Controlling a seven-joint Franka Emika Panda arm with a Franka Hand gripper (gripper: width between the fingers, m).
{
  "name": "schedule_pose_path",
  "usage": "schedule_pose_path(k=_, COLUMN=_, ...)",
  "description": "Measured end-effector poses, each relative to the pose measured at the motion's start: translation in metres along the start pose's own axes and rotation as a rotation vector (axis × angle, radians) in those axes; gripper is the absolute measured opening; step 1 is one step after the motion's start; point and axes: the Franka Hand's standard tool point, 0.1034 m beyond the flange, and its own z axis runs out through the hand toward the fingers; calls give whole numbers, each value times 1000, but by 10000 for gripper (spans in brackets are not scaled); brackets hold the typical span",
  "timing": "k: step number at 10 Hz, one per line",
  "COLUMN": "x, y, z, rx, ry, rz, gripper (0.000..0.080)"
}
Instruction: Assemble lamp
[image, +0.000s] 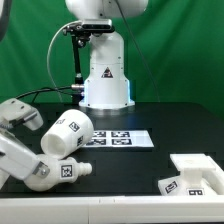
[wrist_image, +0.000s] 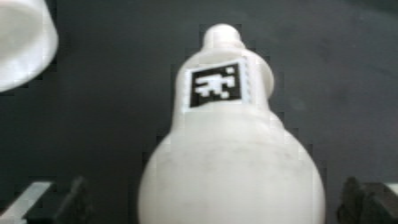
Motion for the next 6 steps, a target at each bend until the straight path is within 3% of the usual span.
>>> schedule_pose_path(k=3, x=7, y=-7, z=0, rx=18, ry=39, rz=-5, gripper=699)
schedule_pose_path(k=6, x=14, y=-3, z=8, rx=22, ry=52, rz=9, gripper=699)
